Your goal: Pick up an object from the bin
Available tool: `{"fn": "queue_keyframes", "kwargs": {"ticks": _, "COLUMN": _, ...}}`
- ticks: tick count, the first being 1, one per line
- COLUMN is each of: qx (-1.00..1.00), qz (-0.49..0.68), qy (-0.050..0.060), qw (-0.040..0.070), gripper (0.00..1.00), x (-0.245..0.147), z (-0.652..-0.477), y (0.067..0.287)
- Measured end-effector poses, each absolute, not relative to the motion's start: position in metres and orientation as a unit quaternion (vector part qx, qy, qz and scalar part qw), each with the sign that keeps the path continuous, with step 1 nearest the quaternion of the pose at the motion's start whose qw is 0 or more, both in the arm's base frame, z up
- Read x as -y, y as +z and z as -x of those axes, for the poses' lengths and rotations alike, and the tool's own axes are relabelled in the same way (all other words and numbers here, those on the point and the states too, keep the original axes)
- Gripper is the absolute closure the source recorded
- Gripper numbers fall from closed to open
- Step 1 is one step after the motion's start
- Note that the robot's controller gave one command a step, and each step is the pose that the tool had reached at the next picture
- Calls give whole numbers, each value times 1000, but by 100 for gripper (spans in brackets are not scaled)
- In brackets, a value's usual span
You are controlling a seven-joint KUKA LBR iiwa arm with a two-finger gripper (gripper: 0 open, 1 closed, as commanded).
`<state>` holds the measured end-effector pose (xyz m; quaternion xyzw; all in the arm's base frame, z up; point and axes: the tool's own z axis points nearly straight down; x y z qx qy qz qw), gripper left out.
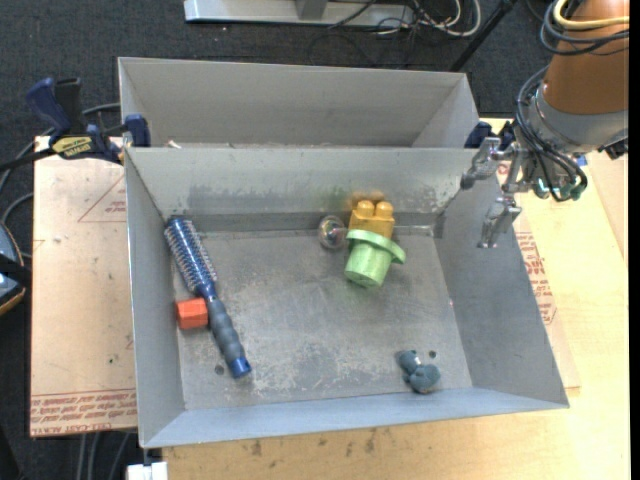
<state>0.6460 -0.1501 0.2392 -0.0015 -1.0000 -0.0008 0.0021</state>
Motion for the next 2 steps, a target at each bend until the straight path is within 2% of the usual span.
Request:
{"fn": "queue_keyframes", "kwargs": {"ticks": 1, "qx": 999, "qz": 36, "qy": -2, "qw": 3, "gripper": 0, "x": 91, "z": -644, "y": 78}}
{"fn": "queue_keyframes", "kwargs": {"ticks": 2, "qx": 998, "qz": 70, "qy": 0, "qw": -3, "gripper": 0, "x": 46, "z": -637, "y": 78}}
